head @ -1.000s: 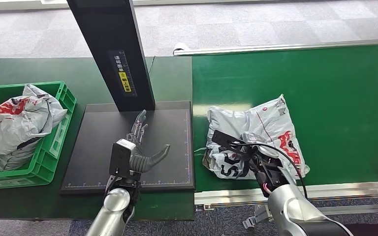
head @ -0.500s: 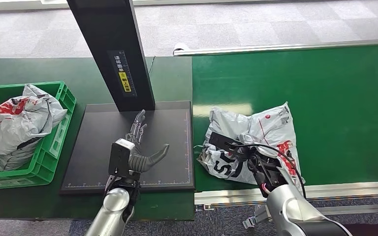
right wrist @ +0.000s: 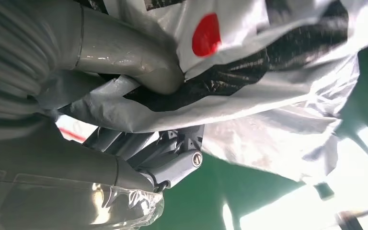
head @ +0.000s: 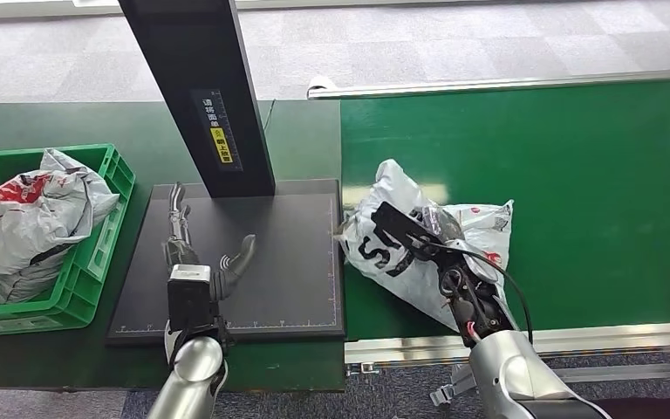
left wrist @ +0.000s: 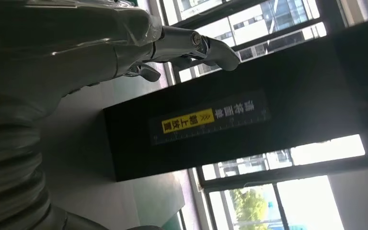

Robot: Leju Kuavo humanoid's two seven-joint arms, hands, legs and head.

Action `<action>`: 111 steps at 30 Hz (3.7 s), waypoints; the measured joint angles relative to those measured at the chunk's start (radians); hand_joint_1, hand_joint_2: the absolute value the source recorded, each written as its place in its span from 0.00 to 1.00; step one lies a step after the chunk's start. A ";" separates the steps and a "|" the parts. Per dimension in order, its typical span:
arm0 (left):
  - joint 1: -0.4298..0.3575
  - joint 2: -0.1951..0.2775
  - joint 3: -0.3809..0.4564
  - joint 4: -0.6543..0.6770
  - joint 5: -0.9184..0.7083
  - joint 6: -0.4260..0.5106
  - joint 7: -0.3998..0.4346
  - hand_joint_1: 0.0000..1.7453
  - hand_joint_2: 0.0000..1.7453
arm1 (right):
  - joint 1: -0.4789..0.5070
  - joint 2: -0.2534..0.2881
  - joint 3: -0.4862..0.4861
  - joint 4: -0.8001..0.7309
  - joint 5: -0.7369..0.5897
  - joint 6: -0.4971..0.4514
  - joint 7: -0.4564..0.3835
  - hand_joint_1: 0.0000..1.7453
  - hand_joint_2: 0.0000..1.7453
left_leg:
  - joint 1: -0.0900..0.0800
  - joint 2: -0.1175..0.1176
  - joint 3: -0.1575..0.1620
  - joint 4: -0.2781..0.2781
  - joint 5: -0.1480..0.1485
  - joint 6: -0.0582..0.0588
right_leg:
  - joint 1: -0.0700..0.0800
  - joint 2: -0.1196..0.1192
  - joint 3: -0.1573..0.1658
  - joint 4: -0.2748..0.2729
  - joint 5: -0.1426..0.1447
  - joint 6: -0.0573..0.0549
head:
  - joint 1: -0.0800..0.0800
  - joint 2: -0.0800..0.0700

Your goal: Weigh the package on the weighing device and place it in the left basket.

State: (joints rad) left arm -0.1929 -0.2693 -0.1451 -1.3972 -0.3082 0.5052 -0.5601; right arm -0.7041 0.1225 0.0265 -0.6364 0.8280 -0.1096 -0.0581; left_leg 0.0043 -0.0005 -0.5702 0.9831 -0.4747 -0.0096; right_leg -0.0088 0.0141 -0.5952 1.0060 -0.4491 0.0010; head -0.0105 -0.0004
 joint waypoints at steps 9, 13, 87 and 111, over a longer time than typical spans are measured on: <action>0.023 -0.004 0.034 -0.042 0.127 0.064 -0.103 0.00 1.00 | 0.105 0.041 -0.029 -0.336 -0.338 -0.141 -0.323 1.00 1.00 | 0.000 0.000 0.000 0.000 0.000 0.000 | 0.000 0.000 0.000 0.000 0.000 0.000 | 0.000 0.000; 0.023 -0.013 0.057 -0.059 0.168 0.121 -0.132 0.00 1.00 | 0.128 0.046 -0.022 -0.407 -0.394 -0.177 -0.363 1.00 1.00 | 0.000 0.000 0.000 0.000 0.000 0.000 | 0.000 0.000 0.001 0.000 0.000 0.000 | 0.000 0.000; -0.048 -0.038 0.119 -0.130 0.318 0.102 -0.138 0.00 1.00 | -0.080 0.132 0.667 0.028 -0.311 -0.287 -0.589 0.00 1.00 | 0.000 -0.002 0.001 0.000 0.001 0.000 | 0.000 -0.002 0.001 0.000 0.000 0.000 | 0.000 0.000; -0.231 0.027 -0.085 0.520 -0.472 -0.206 0.386 0.00 1.00 | 0.123 0.029 0.326 -0.426 -0.396 -0.132 -0.600 0.00 1.00 | 0.000 -0.003 0.001 0.000 0.001 0.001 | 0.000 -0.002 0.001 0.000 0.000 0.000 | 0.000 0.000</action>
State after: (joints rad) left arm -0.4235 -0.2422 -0.2304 -0.8773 -0.7798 0.2992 -0.1742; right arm -0.5816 0.1512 0.3529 -1.0626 0.4316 -0.2415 -0.6580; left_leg 0.0043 -0.0031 -0.5693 0.9834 -0.4739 -0.0090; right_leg -0.0088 0.0121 -0.5938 1.0060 -0.4491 0.0012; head -0.0103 -0.0004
